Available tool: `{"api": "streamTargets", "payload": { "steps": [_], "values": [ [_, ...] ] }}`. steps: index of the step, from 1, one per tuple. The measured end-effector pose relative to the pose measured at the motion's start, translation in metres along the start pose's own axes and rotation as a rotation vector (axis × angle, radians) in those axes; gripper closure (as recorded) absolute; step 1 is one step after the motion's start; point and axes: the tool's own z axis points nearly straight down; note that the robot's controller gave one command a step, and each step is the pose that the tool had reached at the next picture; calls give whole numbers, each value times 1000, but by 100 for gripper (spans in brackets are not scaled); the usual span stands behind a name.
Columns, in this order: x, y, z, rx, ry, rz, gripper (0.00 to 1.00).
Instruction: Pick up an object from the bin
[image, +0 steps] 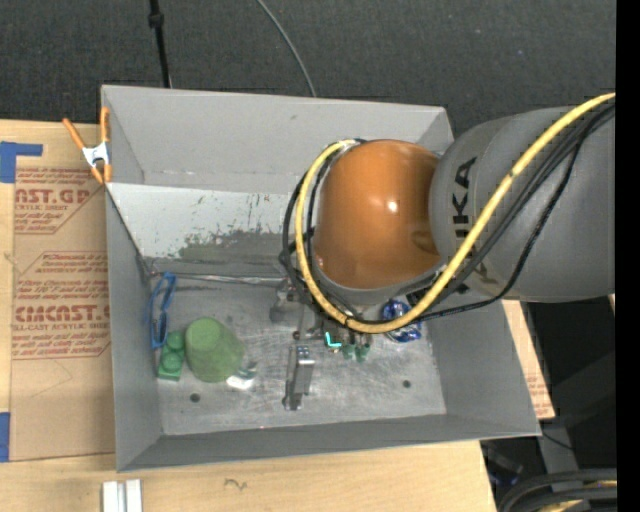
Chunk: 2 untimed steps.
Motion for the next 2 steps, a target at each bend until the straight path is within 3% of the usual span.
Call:
{"api": "streamTargets", "payload": {
  "steps": [1, 2],
  "values": [
    [-53, 63, 152, -4, -15, -68, 0],
    [-34, 82, 118, -3, -9, -71, 0]
  ]
}}
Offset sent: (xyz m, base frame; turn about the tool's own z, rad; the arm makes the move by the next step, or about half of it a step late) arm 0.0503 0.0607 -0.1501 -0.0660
